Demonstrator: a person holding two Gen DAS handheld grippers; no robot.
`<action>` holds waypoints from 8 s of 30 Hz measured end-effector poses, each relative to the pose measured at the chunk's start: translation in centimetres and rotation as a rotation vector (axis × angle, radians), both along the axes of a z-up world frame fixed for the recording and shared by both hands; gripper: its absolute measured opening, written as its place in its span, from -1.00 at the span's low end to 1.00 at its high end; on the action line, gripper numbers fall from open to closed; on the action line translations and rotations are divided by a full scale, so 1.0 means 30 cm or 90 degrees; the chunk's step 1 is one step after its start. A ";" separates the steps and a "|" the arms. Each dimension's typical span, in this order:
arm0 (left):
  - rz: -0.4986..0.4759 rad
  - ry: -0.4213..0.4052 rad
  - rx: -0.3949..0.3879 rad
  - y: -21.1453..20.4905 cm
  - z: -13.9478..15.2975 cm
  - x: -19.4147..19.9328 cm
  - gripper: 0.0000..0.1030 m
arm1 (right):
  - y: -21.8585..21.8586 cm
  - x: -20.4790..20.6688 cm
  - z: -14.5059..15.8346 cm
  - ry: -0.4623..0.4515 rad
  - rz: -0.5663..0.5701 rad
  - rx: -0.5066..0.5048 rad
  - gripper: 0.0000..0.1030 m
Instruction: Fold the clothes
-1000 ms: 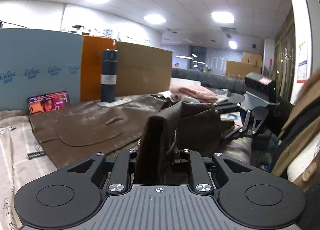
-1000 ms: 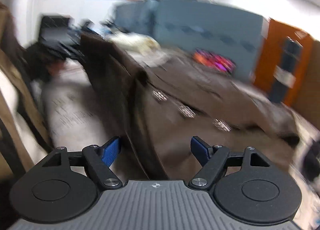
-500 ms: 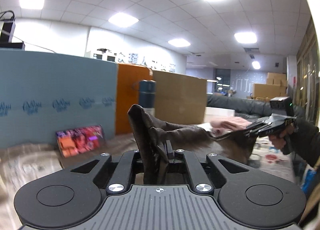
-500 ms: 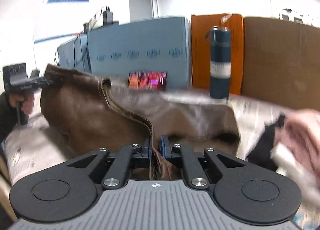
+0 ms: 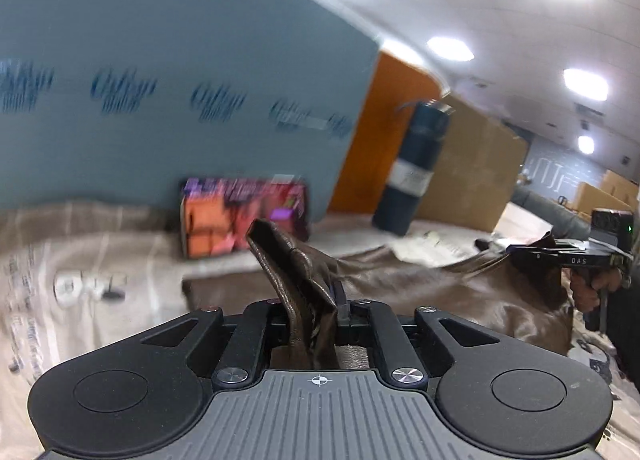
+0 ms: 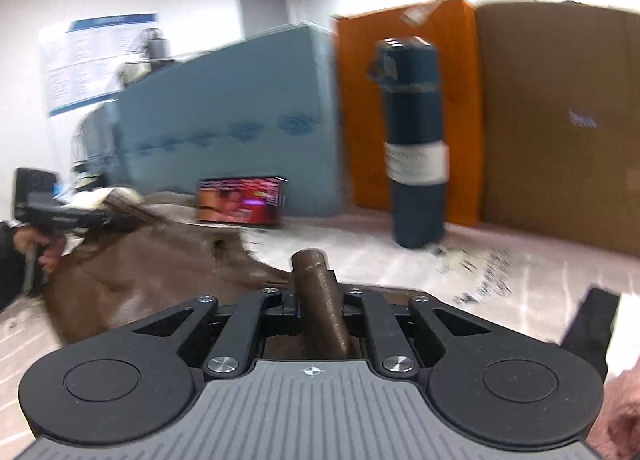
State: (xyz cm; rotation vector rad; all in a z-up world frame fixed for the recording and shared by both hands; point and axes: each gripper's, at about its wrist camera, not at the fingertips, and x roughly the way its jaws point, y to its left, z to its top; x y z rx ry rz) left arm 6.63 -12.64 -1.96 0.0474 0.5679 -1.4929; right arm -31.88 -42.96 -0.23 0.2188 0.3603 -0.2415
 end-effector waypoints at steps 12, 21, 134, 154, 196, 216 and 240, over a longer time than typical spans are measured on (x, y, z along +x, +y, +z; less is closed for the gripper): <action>-0.001 0.113 -0.012 0.002 -0.058 0.075 0.62 | 0.009 -0.132 0.044 -0.049 0.005 0.025 0.57; 0.039 0.043 0.006 0.000 -0.033 0.030 -0.80 | -0.017 -0.123 -0.011 0.041 -0.086 0.009 -0.50; 0.183 -0.101 0.157 0.175 -0.046 -0.264 0.87 | 0.434 -0.259 0.047 -0.309 -0.469 0.300 -0.74; 0.193 -0.040 0.068 0.230 -0.020 -0.239 0.89 | 0.683 0.278 0.066 -0.124 -0.138 0.247 -0.63; -0.001 0.053 0.059 0.082 -0.016 -0.360 -0.49 | 0.514 0.193 0.014 -0.104 0.244 0.384 0.86; 0.051 -0.082 0.034 0.102 0.013 -0.373 0.15 | 0.580 0.235 -0.005 -0.022 0.277 0.340 0.87; 0.186 0.310 0.045 0.191 -0.013 -0.071 0.92 | 0.403 0.137 -0.039 -0.086 -0.114 0.309 0.89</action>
